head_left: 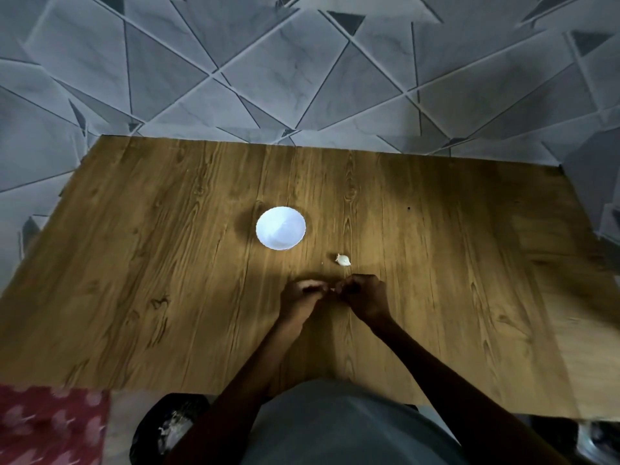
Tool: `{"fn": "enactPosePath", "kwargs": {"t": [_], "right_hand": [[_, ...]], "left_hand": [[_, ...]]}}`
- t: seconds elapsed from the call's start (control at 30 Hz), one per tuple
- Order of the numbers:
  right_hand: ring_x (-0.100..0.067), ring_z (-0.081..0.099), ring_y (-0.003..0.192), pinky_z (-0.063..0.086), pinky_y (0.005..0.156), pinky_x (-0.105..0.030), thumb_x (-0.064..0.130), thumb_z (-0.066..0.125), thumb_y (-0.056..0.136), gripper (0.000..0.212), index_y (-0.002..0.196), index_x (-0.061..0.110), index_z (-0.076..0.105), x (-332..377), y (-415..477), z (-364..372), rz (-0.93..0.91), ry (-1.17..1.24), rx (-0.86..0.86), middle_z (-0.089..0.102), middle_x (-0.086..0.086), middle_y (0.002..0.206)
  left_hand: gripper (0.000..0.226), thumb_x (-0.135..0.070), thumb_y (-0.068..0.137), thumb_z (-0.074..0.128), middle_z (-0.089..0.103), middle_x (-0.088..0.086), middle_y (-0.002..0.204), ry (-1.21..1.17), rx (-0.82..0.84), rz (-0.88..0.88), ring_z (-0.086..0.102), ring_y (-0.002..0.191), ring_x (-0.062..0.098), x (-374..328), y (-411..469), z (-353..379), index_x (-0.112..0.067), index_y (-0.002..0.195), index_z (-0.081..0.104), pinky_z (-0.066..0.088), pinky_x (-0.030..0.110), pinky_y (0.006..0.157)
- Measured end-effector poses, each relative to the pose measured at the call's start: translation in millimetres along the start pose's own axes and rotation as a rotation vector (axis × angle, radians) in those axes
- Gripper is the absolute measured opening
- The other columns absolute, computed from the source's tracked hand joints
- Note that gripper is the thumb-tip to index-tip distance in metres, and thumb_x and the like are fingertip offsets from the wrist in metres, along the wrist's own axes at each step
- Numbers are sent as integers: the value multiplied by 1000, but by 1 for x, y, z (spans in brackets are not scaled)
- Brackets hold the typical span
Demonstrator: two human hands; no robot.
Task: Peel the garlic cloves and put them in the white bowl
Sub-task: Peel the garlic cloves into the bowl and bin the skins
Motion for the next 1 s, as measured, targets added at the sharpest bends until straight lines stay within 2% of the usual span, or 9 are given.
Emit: {"fn": "enactPosePath", "kwargs": {"t": [0.1,0.2,0.27,0.33,0.43,0.53,0.73,0.87,1.0], "right_hand": [[6,55,66,39,59,-2,10,77,82,7,79,15,75,-5,9,-1,95,-88,19,73,3,83],[0,58,66,37,55,-4,17,79,81,5,81,14,77,-9,20,-1,189,-171,68,73,3,82],[-3,62,68,40,54,-7,19,83,77,11,83,12,77,-9,27,-1,223,-203,101,74,2,82],[-5,66,69,47,56,-11,19,85,74,17,85,10,76,-13,33,1,267,-191,124,74,0,81],[-7,67,71,52,57,-15,18,85,73,21,88,9,74,-16,36,1,294,-198,124,72,0,81],[-11,69,73,60,68,-27,20,84,74,22,89,8,74,-14,38,3,286,-240,123,73,-2,84],[-13,65,75,44,52,-16,17,81,78,31,102,5,67,-2,35,1,273,-291,106,68,-4,93],[-3,55,57,37,45,-11,14,73,86,22,104,3,67,7,32,3,177,-386,107,61,2,80],[-10,57,64,38,55,-16,11,66,88,16,103,4,68,21,23,6,47,-557,68,70,-3,87]], "left_hand": [[43,-19,79,74,62,3,129,605,-153,398,52,125,21,-17,1,-11,-18,121,66,37,35,110],[79,-38,73,71,25,4,159,905,-60,454,17,148,29,-5,6,-11,-22,145,43,14,48,119],[87,-56,74,56,8,4,163,943,-7,450,0,150,29,7,8,-12,-24,151,31,3,50,121],[88,-67,76,42,4,4,163,945,1,490,-5,150,30,15,9,-13,-26,153,27,-3,48,120],[85,-71,81,38,6,6,163,985,6,509,-1,150,31,24,13,-12,-29,154,22,-2,47,119],[83,-73,85,35,15,9,162,1013,-18,519,8,149,33,26,15,-12,-27,153,27,3,47,117],[84,-71,84,36,20,8,161,1010,-60,534,16,148,32,26,15,-13,-28,153,21,5,46,118],[85,-74,84,36,18,7,162,1030,-59,525,11,149,30,29,16,-13,-27,154,22,5,46,118],[88,-77,83,33,15,5,162,1047,-68,508,8,150,27,33,19,-13,-24,153,30,3,45,119]]}}
Point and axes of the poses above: each hand's wrist, its own y-axis towards the middle knuckle, its own z-axis out of the palm, x = y × z, the point moved 7 cm from there along y, towards the middle knuckle
